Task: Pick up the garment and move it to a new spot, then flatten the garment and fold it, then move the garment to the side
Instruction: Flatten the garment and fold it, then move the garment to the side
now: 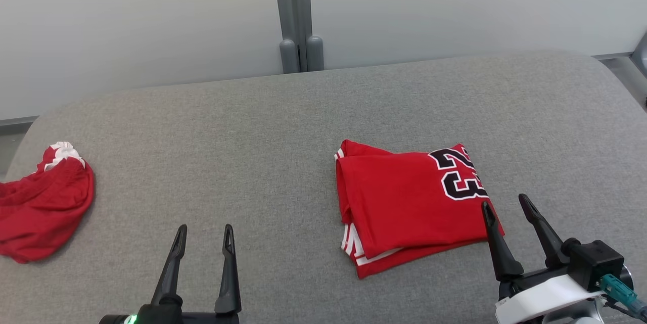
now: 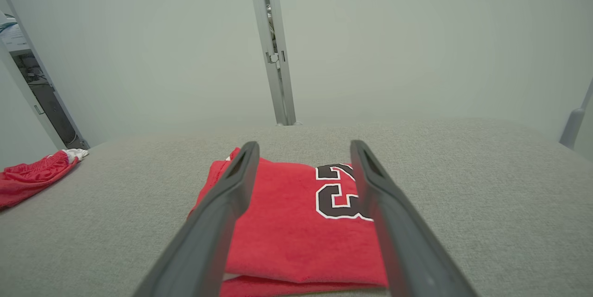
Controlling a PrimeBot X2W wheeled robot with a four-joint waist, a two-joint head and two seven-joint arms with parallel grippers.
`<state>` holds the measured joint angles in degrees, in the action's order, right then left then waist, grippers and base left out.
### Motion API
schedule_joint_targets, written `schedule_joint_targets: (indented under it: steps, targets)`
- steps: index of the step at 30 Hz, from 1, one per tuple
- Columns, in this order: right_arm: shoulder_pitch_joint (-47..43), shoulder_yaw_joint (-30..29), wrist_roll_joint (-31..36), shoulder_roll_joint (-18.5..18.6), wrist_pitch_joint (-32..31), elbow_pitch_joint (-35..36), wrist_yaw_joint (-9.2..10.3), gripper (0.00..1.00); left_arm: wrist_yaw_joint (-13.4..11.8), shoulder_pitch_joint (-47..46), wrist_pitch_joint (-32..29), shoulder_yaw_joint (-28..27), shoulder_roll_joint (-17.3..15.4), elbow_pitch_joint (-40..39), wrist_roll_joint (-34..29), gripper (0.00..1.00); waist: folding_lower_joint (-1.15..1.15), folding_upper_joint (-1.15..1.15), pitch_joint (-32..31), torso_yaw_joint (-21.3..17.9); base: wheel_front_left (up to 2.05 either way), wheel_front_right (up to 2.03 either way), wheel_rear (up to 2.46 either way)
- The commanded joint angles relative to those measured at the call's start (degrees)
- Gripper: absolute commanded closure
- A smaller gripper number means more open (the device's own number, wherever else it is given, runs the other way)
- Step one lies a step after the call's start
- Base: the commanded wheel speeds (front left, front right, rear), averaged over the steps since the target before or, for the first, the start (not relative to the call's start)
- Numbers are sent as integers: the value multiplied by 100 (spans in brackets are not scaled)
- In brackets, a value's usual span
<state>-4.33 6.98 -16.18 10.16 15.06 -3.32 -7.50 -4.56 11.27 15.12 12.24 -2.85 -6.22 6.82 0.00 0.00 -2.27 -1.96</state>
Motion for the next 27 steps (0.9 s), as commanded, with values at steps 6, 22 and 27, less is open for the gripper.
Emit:
schedule_joint_targets:
  steps: [6, 22, 27]
  targets:
    - [-24, 68, -29, 52, 14, -50, 3, 0, -44, 73, 2, 15, -9, 53, 36, 0, 0, 0, -20, 60, 0, 0, 0]
    - [-11, 157, 13, 125, 14, -18, 3, 0, -183, 61, 2, 133, -9, 273, -29, 0, 0, 0, 7, 175, 0, 0, 0]
    - [22, 197, 27, 140, 14, -28, 3, 0, -175, 56, 2, 150, -9, 305, 6, 0, 0, 0, 36, 184, 0, 0, 0]
